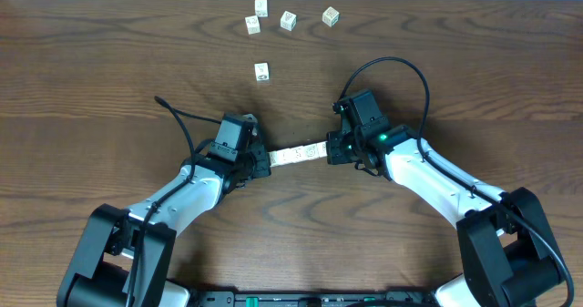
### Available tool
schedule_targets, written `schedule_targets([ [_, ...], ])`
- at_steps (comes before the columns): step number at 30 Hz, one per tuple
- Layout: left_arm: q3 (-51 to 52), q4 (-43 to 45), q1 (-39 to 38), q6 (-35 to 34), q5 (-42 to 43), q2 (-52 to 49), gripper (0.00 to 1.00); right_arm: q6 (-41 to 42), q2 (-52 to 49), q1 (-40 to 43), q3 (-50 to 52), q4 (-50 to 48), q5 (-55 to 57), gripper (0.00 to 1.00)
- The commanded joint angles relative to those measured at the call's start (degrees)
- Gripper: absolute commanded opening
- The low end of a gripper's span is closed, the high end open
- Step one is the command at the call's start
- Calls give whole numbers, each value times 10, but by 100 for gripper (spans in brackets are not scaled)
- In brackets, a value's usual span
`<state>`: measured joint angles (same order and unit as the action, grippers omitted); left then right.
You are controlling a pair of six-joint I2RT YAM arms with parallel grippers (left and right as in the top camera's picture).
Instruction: Lift 5 blocks
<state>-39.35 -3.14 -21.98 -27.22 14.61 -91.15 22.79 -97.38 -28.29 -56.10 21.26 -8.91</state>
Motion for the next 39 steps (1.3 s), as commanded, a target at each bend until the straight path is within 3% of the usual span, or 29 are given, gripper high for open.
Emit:
schedule_targets([
  [1,-29,34,-53,1,162,8,7,5,-2,-56,-20,-22,-210,1],
  [24,-29,21,-53,4,141,8,7,3,-48,-56,-20,-22,-209,1],
  [39,-29,-13,-52,17,76,8,7,-8,-48,-54,-20,10,-153,2],
])
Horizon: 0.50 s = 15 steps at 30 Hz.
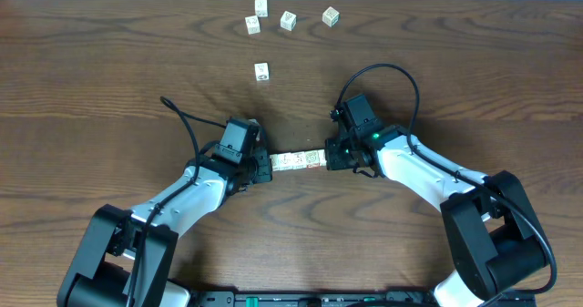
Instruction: Lift 5 blocks
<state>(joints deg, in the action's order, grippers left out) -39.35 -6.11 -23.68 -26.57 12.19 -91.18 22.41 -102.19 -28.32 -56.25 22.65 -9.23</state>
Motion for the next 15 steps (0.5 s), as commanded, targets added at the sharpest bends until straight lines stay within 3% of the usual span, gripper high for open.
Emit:
schedule_targets([
  [1,-29,14,-35,10,93,8,7,-6,1,-54,-19,3,-139,3],
  [9,-29,-12,-35,10,46,8,7,-19,1,-54,-19,14,-130,9],
  [15,-29,-14,-35,10,46,8,7,-19,0,-54,-19,26,-96,24],
])
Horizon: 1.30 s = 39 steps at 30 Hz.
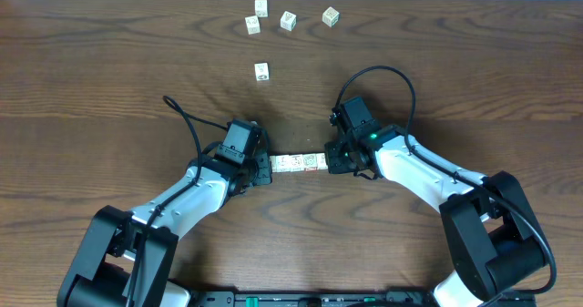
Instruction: Lift 5 blocks
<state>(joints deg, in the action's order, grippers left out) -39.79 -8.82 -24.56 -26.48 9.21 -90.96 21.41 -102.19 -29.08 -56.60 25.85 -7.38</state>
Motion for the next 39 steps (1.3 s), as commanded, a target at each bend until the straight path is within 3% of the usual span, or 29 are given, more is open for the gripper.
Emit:
schedule_targets([
  [1,-24,14,-27,9,76,6,7,-9,0,-47,-15,-2,-111,24],
  [3,-24,14,-27,9,76,6,7,-10,1,-47,-15,3,-108,23],
  [9,-24,13,-27,9,76,6,7,-14,0,-47,-15,10,-92,7],
  [25,-24,13,-27,9,76,6,7,-17,1,-41,-15,51,-13,2],
  [39,-24,13,-27,9,76,6,7,37,1,-40,-15,50,31,1],
])
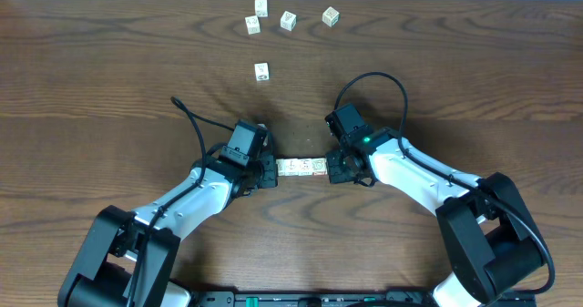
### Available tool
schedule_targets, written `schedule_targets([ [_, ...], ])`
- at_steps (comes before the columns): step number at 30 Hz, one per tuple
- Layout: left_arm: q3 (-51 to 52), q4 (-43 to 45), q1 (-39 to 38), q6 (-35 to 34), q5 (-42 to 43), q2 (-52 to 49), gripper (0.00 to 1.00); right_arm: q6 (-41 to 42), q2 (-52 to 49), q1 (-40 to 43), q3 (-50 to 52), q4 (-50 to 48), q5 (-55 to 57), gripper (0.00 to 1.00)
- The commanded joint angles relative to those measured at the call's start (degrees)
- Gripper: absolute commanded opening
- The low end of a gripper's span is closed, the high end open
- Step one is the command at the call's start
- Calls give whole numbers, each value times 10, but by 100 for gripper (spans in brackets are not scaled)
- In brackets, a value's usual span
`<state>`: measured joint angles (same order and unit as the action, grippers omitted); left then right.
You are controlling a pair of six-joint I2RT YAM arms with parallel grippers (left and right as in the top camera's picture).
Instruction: Lift 5 blocks
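Observation:
A short row of pale lettered blocks [301,167] lies end to end between my two grippers, about level across the overhead view. My left gripper [271,172] presses its narrow tip against the row's left end. From the other side, my right gripper [331,168] meets the right end. Each set of fingers looks closed into a single dark tip, partly hidden under its wrist. Whether the row rests on the table or hangs above it cannot be told from overhead.
Loose blocks lie on the dark wooden table [474,61] at the back: one [261,70] nearest the arms, and others [253,24], [288,20], [331,16] in a group near the far edge. Black cables loop above both wrists.
Both grippers and the row between them have shifted slightly toward the near edge. The left gripper is a little further right, and the row now lies level.
At first the row was clamped between the two grippers, slanting up toward its right end. At each later moment it sat a little nearer the front edge and less tilted, still pinched from both ends. Now it is level. The loose blocks at the back have not moved.

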<state>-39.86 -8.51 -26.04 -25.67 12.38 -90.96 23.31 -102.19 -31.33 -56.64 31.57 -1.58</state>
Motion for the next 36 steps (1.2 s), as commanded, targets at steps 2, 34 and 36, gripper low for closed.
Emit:
schedule_targets([
  [2,-24,10,-12,1,44,6,7,24,1,-17,-15,-9,-23,1],
  [34,-24,10,-12,1,44,6,7,30,6,2,-23,-3,61,1],
  [36,-24,10,-12,1,44,6,7,30,6,4,-26,-3,60,1],
])
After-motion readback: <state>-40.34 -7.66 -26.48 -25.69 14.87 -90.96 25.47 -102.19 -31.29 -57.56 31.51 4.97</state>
